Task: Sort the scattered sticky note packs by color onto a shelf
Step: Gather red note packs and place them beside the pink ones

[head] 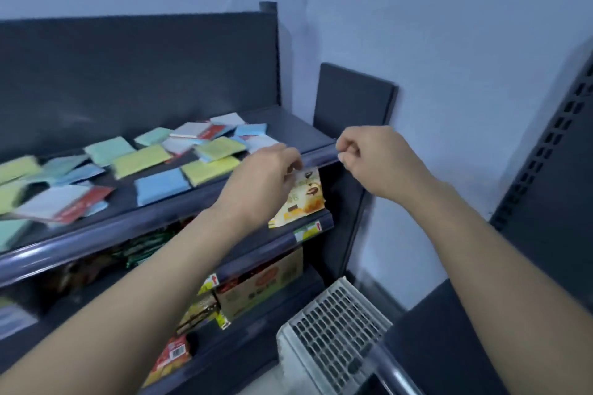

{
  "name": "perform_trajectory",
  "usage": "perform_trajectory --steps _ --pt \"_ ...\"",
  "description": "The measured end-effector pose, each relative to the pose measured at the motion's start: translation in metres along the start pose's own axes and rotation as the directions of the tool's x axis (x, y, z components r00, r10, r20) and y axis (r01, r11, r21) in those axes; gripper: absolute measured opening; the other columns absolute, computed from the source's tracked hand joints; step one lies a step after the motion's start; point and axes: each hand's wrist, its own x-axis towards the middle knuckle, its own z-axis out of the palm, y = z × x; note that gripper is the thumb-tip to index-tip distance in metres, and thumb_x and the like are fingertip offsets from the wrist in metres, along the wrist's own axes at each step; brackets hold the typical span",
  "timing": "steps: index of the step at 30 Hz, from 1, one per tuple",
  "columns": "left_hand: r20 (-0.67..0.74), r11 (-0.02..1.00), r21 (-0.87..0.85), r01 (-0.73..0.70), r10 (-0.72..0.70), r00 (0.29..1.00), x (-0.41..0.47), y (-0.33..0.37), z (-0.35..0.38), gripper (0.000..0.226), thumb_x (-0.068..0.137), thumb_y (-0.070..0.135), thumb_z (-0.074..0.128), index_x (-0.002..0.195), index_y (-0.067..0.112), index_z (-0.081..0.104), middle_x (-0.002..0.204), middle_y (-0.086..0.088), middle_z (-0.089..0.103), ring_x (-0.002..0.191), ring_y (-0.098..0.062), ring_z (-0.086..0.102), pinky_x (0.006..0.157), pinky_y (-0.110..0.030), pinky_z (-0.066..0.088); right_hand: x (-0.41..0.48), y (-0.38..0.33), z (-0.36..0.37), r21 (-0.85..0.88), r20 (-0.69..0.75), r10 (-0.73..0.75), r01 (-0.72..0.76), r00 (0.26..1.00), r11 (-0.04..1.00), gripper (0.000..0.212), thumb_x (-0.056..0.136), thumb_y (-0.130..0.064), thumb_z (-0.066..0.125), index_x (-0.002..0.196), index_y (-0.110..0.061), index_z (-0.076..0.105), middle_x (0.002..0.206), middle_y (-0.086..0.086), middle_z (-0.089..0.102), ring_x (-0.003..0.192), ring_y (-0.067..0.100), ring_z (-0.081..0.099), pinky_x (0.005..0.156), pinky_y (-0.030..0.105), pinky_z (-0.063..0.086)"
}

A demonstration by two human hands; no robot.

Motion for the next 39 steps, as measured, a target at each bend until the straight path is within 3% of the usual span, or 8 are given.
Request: perform_trajectory --steps 5,10,16,20,25,31,35,39 --pt "-0.047 0.988 0.038 0.148 -0.146 0.988 -0.005 -0.074 -0.023 0.017 0.086 0.009 0.055 0.099 0.012 0.064 0.099 -0.006 0.063 0.091 -0.026 0.057 0.077 -0.037 0.047 0.055 -0.052 0.043 0.006 0.039 -0.090 0.089 0.995 0.996 0.014 0.092 -0.016 0.053 0.100 -0.016 0.065 0.094 0.003 0.066 0.089 0.024 0.061 0.081 0.038 0.052" --pt "-0.028 0.965 0.051 0.259 -0.258 0.966 0.007 -0.158 -0.040 0.017 0.090 0.012 0.054 0.105 0.012 0.062 0.093 0.000 0.056 0.087 -0.024 0.057 0.075 -0.033 0.047 0.125 -0.094 0.097 -0.033 0.100 -0.042 0.045 0.994 0.998 0.017 0.092 -0.014 0.053 0.102 -0.010 0.065 0.097 0.007 0.067 0.090 0.026 0.060 0.081 0.040 0.053" --pt "0.014 0.962 0.095 0.256 -0.258 0.966 0.040 -0.240 -0.050 0.019 0.089 0.011 0.054 0.106 0.011 0.063 0.102 -0.006 0.061 0.091 -0.025 0.057 0.079 -0.035 0.047 0.206 -0.105 0.154 -0.100 0.140 0.155 -0.142 0.978 0.985 0.013 0.090 -0.013 0.053 0.097 -0.005 0.062 0.097 0.011 0.064 0.083 0.029 0.058 0.068 0.033 0.047" --pt "0.092 0.966 0.107 0.237 -0.247 0.965 0.072 -0.276 -0.045 0.022 0.088 0.009 0.055 0.109 0.012 0.062 0.107 -0.006 0.062 0.095 -0.026 0.057 0.083 -0.035 0.048 0.234 -0.096 0.173 -0.244 0.242 0.294 -0.236 0.925 0.941 0.015 0.089 -0.022 0.059 0.089 -0.008 0.053 0.077 0.005 0.053 0.068 0.023 0.050 0.052 0.027 0.037" --pt "0.168 0.963 0.105 0.248 -0.263 0.950 0.097 -0.302 -0.026 0.023 0.089 0.010 0.054 0.111 0.014 0.062 0.109 -0.005 0.062 0.094 -0.024 0.057 0.080 -0.032 0.047 0.245 -0.085 0.179 -0.279 0.396 0.415 -0.324 0.819 0.904 0.032 0.086 -0.030 0.066 0.103 -0.009 0.051 0.076 0.002 0.048 0.079 0.023 0.054 0.057 0.028 0.039" --pt "0.196 0.953 0.102 0.285 -0.300 0.933 0.109 -0.313 -0.008 0.024 0.089 0.011 0.055 0.111 0.015 0.063 0.108 -0.006 0.064 0.093 -0.025 0.059 0.080 -0.032 0.049 0.259 -0.079 0.178 -0.244 0.548 0.402 -0.319 0.734 0.916 0.053 0.081 -0.035 0.074 0.121 -0.007 0.052 0.107 0.005 0.054 0.097 0.024 0.054 0.080 0.030 0.042" --pt "0.240 0.940 0.118 0.321 -0.341 0.909 0.124 -0.319 -0.003 0.027 0.089 0.011 0.056 0.115 0.015 0.060 0.113 -0.006 0.061 0.097 -0.025 0.058 0.084 -0.034 0.048 0.265 -0.074 0.178 -0.230 0.594 0.396 -0.324 0.701 0.918 0.055 0.077 -0.035 0.077 0.119 -0.009 0.054 0.108 0.005 0.055 0.100 0.024 0.055 0.085 0.033 0.044" --pt "0.358 0.930 0.154 0.334 -0.368 0.858 0.138 -0.324 0.006 0.046 0.090 0.001 0.050 0.132 0.017 0.048 0.135 -0.005 0.048 0.117 -0.025 0.051 0.093 -0.031 0.043 0.270 -0.069 0.178 -0.207 0.625 0.404 -0.357 0.668 0.911 0.054 0.074 -0.037 0.080 0.113 -0.009 0.055 0.110 0.006 0.057 0.102 0.025 0.057 0.089 0.033 0.046"
